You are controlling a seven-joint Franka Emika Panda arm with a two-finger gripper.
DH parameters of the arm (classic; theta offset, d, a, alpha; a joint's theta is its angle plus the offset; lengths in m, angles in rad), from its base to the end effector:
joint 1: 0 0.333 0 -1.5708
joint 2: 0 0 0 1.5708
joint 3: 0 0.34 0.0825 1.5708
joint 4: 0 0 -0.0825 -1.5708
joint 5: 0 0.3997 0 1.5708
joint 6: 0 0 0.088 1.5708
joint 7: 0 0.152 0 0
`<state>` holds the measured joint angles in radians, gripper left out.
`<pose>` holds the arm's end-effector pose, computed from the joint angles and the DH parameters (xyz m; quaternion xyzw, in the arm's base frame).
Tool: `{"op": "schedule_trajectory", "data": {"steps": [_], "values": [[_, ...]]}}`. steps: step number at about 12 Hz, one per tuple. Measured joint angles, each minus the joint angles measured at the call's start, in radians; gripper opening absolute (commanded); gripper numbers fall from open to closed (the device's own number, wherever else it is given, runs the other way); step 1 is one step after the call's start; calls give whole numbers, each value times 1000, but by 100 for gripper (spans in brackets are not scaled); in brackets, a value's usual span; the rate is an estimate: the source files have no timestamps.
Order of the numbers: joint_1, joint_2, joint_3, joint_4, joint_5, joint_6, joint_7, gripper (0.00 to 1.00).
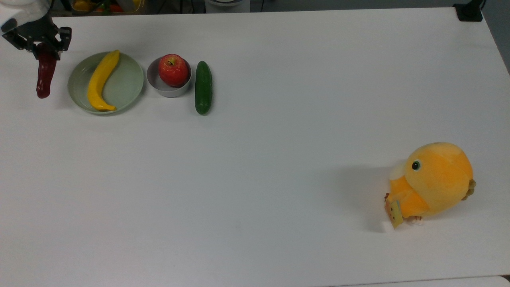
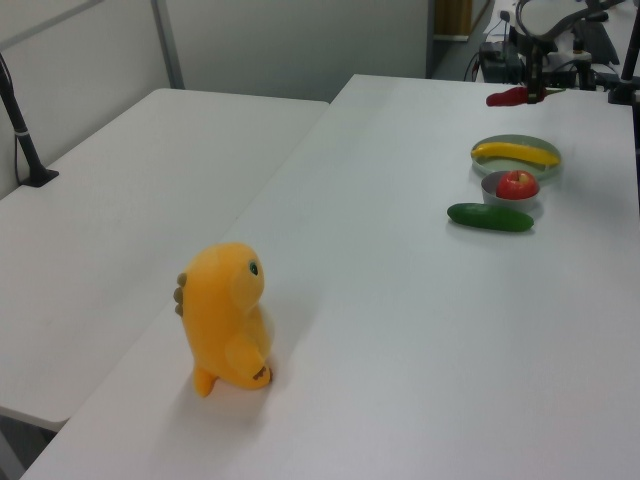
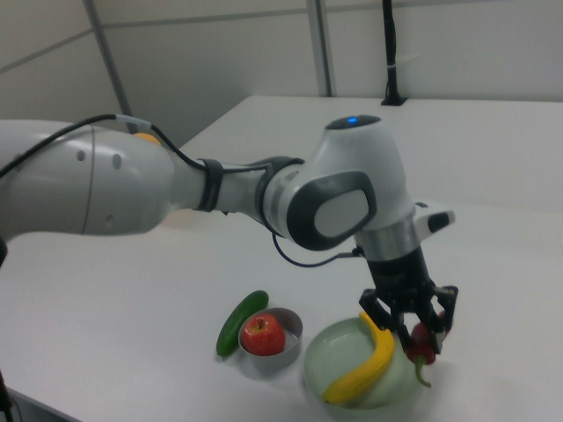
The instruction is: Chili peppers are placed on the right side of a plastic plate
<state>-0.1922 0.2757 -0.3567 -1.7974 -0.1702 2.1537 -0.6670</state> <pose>0.5645 -0.3453 0.3861 0.9855 0.1100 -0.0300 0.1255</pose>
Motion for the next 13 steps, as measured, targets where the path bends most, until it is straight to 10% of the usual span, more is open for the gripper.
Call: {"op": "schedule_trajectory", "data": {"steps": [5, 7, 13], "values": [[-11, 113, 0, 3, 0, 121, 0, 10], [-15, 116, 0, 8, 0, 124, -8, 95], [-17, 116, 0, 8, 0, 124, -11, 100]]}}
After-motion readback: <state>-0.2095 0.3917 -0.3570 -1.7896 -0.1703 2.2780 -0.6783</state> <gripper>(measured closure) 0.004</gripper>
